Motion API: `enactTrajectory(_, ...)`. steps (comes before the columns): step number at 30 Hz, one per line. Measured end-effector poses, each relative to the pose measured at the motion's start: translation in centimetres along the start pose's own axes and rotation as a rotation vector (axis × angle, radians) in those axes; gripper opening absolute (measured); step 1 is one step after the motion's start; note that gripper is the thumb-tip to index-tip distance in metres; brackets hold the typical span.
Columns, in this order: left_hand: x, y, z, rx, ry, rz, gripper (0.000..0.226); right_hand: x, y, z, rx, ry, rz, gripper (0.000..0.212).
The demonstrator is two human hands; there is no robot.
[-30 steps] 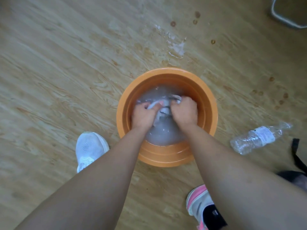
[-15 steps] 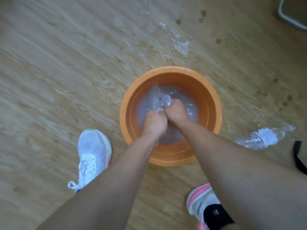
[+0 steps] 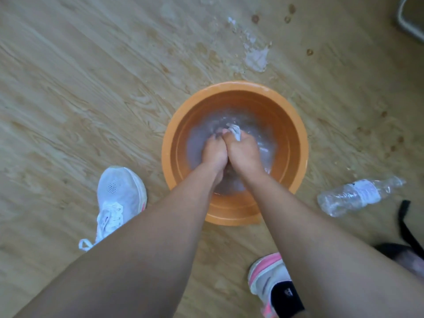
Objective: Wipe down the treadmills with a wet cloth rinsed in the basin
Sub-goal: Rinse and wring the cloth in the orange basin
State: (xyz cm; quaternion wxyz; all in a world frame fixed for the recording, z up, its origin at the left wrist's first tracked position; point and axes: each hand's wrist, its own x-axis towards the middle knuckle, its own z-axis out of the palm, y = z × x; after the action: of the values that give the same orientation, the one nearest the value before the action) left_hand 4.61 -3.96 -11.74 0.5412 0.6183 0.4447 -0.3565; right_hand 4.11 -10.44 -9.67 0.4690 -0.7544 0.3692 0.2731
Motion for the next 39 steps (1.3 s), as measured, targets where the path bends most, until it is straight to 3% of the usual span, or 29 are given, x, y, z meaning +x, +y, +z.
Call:
enactTrajectory(3, -1.8, 0.1, -0.6, 0.016, -0.079, -0.143, 0.045, 1.1, 0.7, -0.2, -0.109, 0.049, 0.023, 0.022)
enactTrajectory(7, -4.6, -1.1, -2.0, 0.133, -0.096, -0.048, 0.04, 2.2, 1.0, -0.9, -0.273, -0.129, -0.052, 0.022)
enactTrajectory(10, -5.6, -0.9, -3.5, 0.247, 0.063, 0.09, 0.038, 2.4, 0.3, -2.4, -0.598, -0.185, -0.185, 0.022)
enactTrajectory(13, -5.6, -0.7, -4.4, 0.373, 0.232, 0.126, 0.041, 2.9, -0.1, -4.3, -0.866, -0.111, -0.22, 0.029)
enactTrajectory(16, -4.4, -0.2, -4.1, 0.405, 0.284, 0.108, 0.034, 2.0, 0.3, -4.4, -0.739, 0.004, -0.188, 0.027)
enactTrajectory(17, -3.8, 0.0, -3.8, 0.394, 0.26, 0.1, 0.033, 1.4, 0.5, -4.0, -0.621, 0.031, -0.131, 0.042)
enactTrajectory(19, -2.8, 0.3, -2.9, 0.365, 0.143, 0.067, 0.046, -0.1, 0.4, -3.0, -0.3, 0.024, 0.007, 0.068)
enactTrajectory(21, -2.2, 0.0, -1.5, 0.301, 0.081, -0.026, 0.065, -0.9, 0.2, -1.7, -0.126, -0.03, 0.067, 0.065)
enactTrajectory(23, -2.2, -0.1, -0.6, 0.088, -0.023, -0.173, 0.059, -0.8, 0.3, -0.7, -0.153, -0.035, 0.018, 0.048)
enactTrajectory(26, -4.1, 0.1, -0.7, 0.025, -0.136, -0.242, 0.047, 0.6, 0.8, -0.7, -0.148, 0.005, 0.002, 0.026)
enactTrajectory(28, -4.8, 0.1, -1.0, 0.039, -0.077, -0.25, 0.049, 1.3, 1.1, -0.7, -0.185, -0.049, 0.025, 0.024)
enactTrajectory(32, -6.2, -0.4, -2.4, 0.137, 0.074, -0.025, 0.062, 1.7, 0.6, -0.3, -0.321, -0.128, -0.022, 0.032)
enactTrajectory(36, -7.1, -0.4, -3.7, 0.309, 0.143, 0.084, 0.034, 2.6, -0.2, -3.6, -0.674, -0.049, -0.189, 0.033)
enactTrajectory(39, -5.6, -0.1, -3.7, 0.408, 0.246, 0.076, 0.037, 2.3, -0.8, -5.4, -0.75, -0.032, -0.303, 0.024)
